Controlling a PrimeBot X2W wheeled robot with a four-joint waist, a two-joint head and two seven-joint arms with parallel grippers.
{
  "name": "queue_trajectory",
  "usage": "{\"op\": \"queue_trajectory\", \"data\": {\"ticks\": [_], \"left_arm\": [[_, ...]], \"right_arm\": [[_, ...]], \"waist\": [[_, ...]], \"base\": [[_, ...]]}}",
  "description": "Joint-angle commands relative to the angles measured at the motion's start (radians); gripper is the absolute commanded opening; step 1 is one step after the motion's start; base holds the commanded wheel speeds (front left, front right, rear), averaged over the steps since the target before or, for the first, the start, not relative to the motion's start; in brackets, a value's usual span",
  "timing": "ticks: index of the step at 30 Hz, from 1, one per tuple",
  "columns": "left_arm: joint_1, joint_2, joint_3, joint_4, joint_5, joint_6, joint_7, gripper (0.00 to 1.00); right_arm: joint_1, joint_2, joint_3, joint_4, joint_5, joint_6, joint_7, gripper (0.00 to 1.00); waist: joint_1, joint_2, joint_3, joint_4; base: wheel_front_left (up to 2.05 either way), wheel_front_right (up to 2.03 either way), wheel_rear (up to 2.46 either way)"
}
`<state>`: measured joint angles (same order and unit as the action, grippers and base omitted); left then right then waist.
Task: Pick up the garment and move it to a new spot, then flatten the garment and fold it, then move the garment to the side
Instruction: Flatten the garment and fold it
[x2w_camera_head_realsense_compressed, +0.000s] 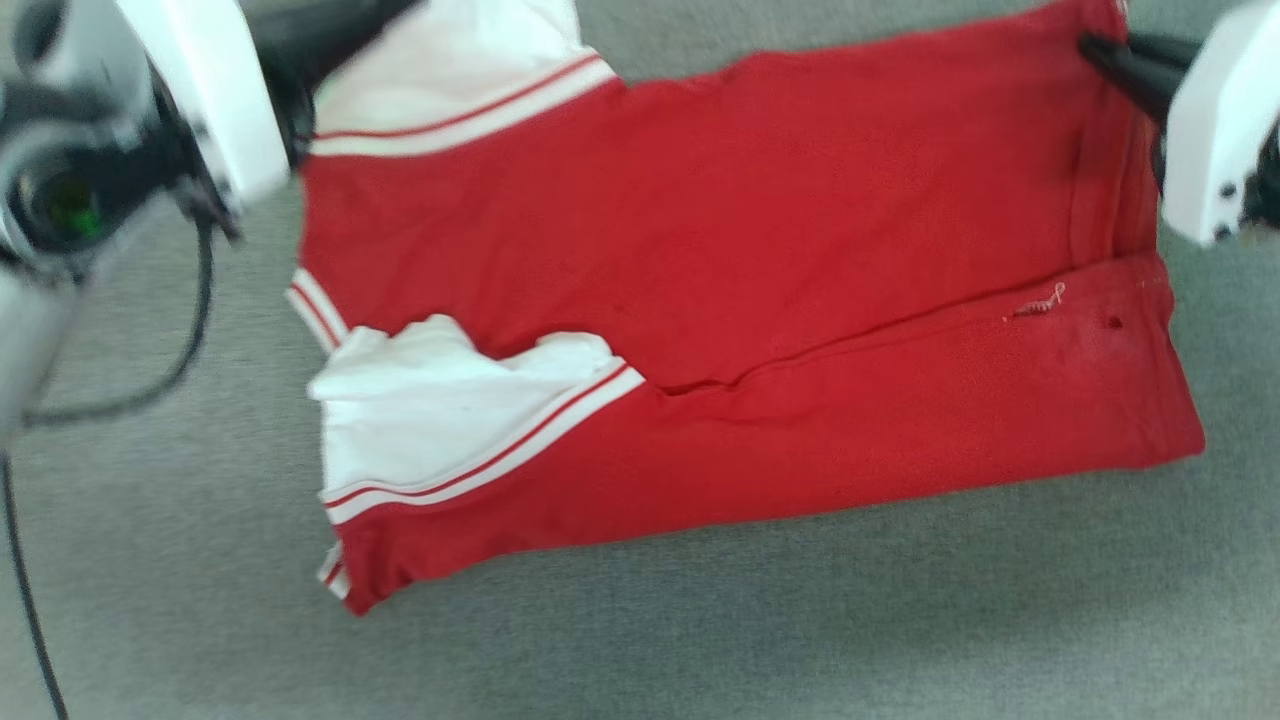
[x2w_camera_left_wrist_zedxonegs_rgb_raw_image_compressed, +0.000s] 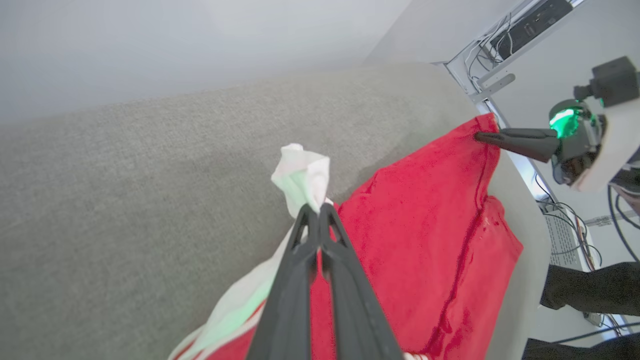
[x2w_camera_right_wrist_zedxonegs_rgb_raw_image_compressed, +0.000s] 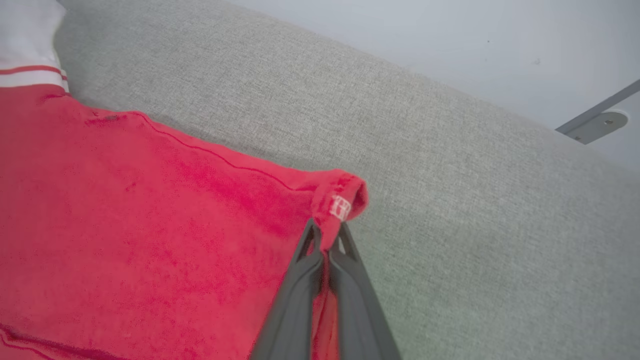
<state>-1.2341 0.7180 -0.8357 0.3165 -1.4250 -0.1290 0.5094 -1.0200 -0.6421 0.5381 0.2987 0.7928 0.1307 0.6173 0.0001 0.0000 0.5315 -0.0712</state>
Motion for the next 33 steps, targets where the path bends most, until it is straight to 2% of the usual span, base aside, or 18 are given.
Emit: {"op": "queue_trajectory", "data": {"ticks": [1, 5, 10, 15, 19, 24, 27, 33], "left_arm": [[0.046, 0.018, -0.006, -0.045, -0.006, -0.002, -0.028, 0.00], [0.179, 0.077, -0.030, -0.191, -0.022, -0.002, -0.122, 0.00], [0.356, 0.153, -0.055, -0.341, -0.026, -0.002, -0.264, 0.00], [0.515, 0.200, -0.077, -0.432, -0.020, -0.002, -0.414, 0.00], [0.621, 0.214, -0.105, -0.472, -0.016, -0.002, -0.507, 0.00], [0.706, 0.198, -0.152, -0.467, -0.004, -0.002, -0.567, 0.00], [0.722, 0.159, -0.177, -0.429, -0.011, -0.002, -0.578, 0.00], [0.679, 0.073, -0.208, -0.309, -0.042, -0.002, -0.585, 0.00]], "right_arm": [[0.037, -0.019, -0.005, -0.017, 0.007, 0.000, -0.013, 0.00], [0.152, -0.075, -0.025, -0.077, 0.019, 0.000, -0.031, 0.00], [0.310, -0.127, -0.098, -0.157, 0.010, 0.000, -0.053, 0.00], [0.485, -0.142, -0.219, -0.226, -0.005, 0.000, -0.067, 0.00], [0.640, -0.124, -0.343, -0.283, -0.020, 0.000, -0.071, 0.00], [0.797, -0.073, -0.458, -0.343, -0.053, 0.000, -0.050, 0.00], [0.841, -0.046, -0.483, -0.341, -0.086, 0.000, -0.043, 0.00], [0.808, 0.016, -0.489, -0.275, -0.118, 0.000, -0.058, 0.00]], "waist": [[-0.0001, 0.0000, -0.065, 0.049], [-0.0001, 0.0000, -0.121, 0.084], [-0.0001, 0.0000, -0.166, 0.116], [-0.0001, 0.0000, -0.193, 0.144], [-0.0001, 0.0000, -0.203, 0.162], [-0.0001, 0.0000, -0.197, 0.169], [-0.0001, 0.0000, -0.189, 0.172], [-0.0001, 0.0000, -0.159, 0.164]], "base": [[0.00, 0.00, 0.00], [0.00, 0.00, 0.00], [0.00, 0.00, 0.00], [0.00, 0.00, 0.00], [0.00, 0.00, 0.00], [0.00, 0.00, 0.00], [0.00, 0.00, 0.00], [0.00, 0.00, 0.00]]}}
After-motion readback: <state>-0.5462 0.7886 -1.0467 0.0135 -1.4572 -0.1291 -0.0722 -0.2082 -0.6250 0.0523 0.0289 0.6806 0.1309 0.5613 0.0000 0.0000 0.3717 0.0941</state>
